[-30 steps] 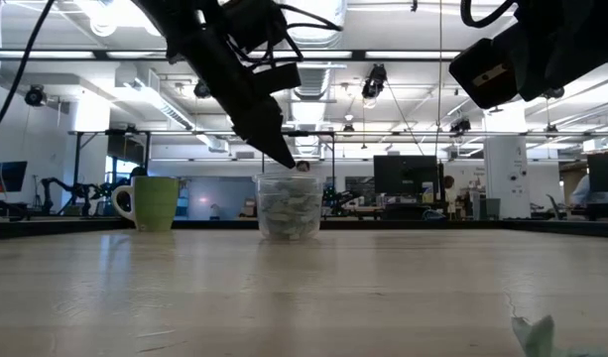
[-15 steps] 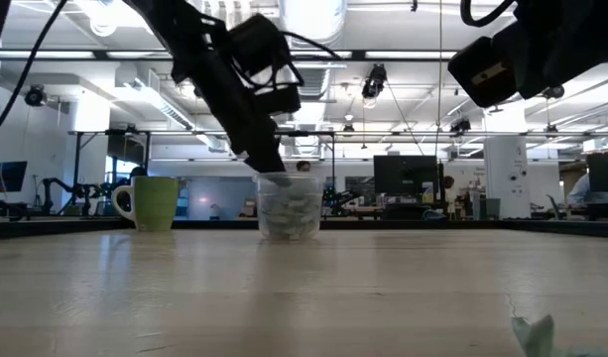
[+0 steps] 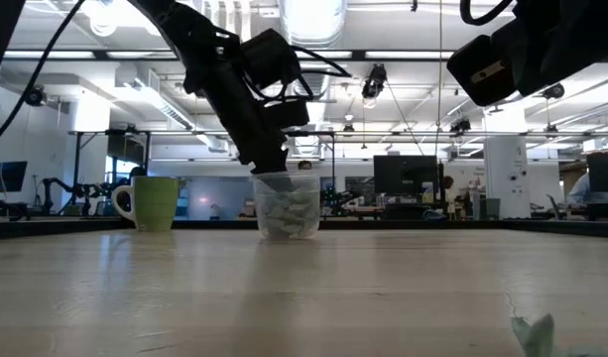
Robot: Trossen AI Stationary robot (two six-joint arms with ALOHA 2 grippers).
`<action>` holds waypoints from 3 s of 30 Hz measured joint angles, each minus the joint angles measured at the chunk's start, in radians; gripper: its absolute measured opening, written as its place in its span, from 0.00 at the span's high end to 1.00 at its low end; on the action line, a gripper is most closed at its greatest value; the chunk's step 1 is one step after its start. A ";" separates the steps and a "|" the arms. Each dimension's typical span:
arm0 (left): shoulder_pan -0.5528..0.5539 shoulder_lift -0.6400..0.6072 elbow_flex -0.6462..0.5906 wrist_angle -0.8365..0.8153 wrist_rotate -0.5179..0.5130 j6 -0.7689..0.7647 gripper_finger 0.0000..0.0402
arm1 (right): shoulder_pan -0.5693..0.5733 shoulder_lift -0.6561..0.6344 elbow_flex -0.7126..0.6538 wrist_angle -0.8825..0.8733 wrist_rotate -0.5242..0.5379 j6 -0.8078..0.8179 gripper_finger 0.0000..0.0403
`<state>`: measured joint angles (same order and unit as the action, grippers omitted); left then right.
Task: Pick and place Stevia / Truvia into bins
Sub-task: Put the green stevia packet into the transparent container
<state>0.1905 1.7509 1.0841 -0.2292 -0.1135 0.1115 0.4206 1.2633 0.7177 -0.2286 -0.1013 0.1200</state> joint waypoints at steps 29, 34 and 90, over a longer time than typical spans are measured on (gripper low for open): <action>-0.062 -0.181 0.134 -0.398 0.109 -0.055 0.60 | 0.006 0.000 -0.009 -0.056 -0.003 0.143 0.83; -0.161 -0.284 0.122 -0.382 0.109 -0.055 0.60 | 0.032 0.000 -0.022 -0.061 -0.003 0.224 0.82; -0.609 -0.427 -0.301 0.431 -0.079 0.080 0.60 | 0.740 0.277 0.127 -0.518 0.205 1.262 0.83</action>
<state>-0.4187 1.3236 0.7834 0.2020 -0.1928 0.1913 1.1603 1.5406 0.8449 -0.7467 0.1039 1.3817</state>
